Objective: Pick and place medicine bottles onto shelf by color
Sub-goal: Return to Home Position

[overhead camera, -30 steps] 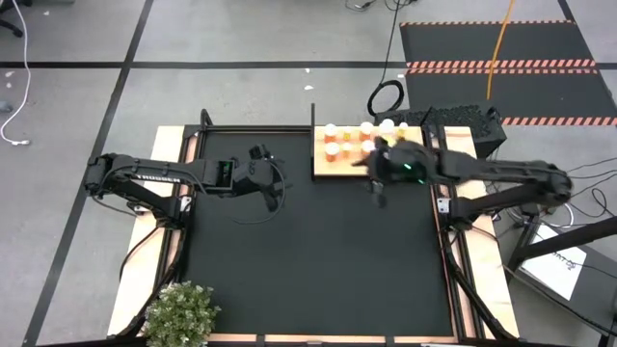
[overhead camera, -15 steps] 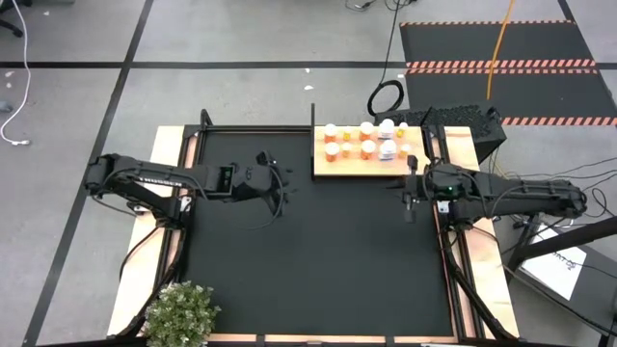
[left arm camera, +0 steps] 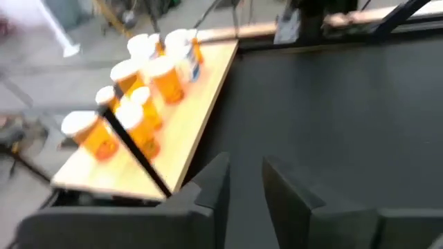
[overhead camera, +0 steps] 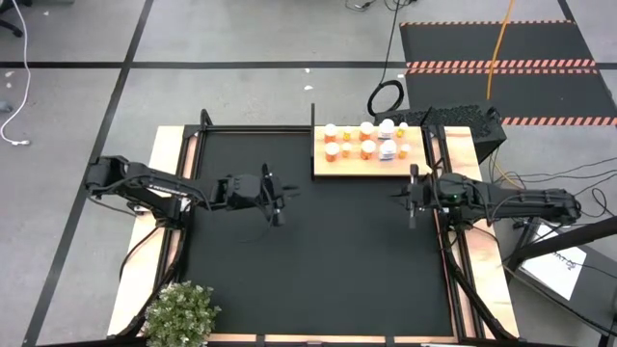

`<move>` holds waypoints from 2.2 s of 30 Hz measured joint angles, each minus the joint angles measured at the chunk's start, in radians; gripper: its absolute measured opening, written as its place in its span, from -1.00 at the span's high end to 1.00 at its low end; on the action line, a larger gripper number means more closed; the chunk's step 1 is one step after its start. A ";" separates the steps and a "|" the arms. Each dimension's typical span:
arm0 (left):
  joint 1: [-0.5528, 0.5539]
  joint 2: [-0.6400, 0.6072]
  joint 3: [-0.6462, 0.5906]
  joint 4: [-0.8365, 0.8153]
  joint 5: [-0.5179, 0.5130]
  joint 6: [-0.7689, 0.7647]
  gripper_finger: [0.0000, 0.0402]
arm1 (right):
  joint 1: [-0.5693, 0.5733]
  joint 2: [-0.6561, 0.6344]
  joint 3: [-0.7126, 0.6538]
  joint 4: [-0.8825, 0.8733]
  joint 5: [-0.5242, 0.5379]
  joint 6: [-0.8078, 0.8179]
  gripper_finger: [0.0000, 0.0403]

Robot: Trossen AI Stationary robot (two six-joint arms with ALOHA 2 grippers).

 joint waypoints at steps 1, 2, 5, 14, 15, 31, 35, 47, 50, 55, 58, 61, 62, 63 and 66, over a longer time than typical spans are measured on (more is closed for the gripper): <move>0.004 0.000 -0.017 0.040 0.016 0.017 0.59 | 0.000 -0.004 -0.018 0.029 -0.001 -0.006 1.00; 0.007 0.000 -0.032 0.074 0.028 0.027 0.62 | 0.000 -0.006 -0.036 0.060 -0.002 -0.008 1.00; 0.025 0.000 -0.057 0.099 0.031 0.033 0.71 | 0.000 -0.007 -0.091 0.141 -0.002 -0.012 0.99; 0.057 0.000 -0.057 0.020 -0.017 0.018 0.82 | 0.000 -0.007 -0.202 0.311 -0.002 -0.063 1.00; 0.057 0.000 -0.058 0.010 -0.011 0.012 0.84 | 0.000 -0.007 -0.204 0.315 -0.002 -0.063 1.00; 0.053 -0.003 -0.323 0.407 0.083 -0.043 0.98 | 0.000 -0.007 -0.299 0.438 -0.052 -0.067 1.00; 0.061 -0.006 -0.372 0.499 0.151 -0.032 0.96 | 0.000 -0.012 -0.300 0.450 -0.051 -0.090 1.00; 0.138 -0.032 -0.506 0.625 0.320 -0.087 0.99 | 0.000 -0.052 -0.303 0.460 -0.052 -0.086 1.00; 0.116 -0.078 -0.538 0.636 0.304 -0.096 0.99 | 0.000 -0.052 -0.303 0.453 -0.052 -0.092 1.00; 0.066 -0.227 -0.628 0.630 0.187 -0.113 0.99 | 0.000 -0.053 -0.304 0.454 -0.051 -0.100 1.00; 0.034 -0.310 -0.666 0.622 0.150 -0.120 0.99 | 0.000 -0.057 -0.304 0.453 -0.051 -0.113 1.00; 0.002 -0.380 -0.668 0.546 0.109 -0.109 0.99 | 0.000 -0.064 -0.304 0.460 -0.049 -0.124 1.00; -0.008 -0.399 -0.668 0.520 0.091 -0.103 0.99 | 0.000 -0.066 -0.304 0.470 -0.049 -0.124 1.00; -0.018 -0.415 -0.668 0.502 0.072 -0.099 0.99 | 0.000 -0.067 -0.305 0.486 -0.048 -0.124 1.00; -0.053 -0.464 -0.668 0.443 0.028 -0.091 1.00 | 0.000 -0.077 -0.305 0.505 -0.052 -0.126 1.00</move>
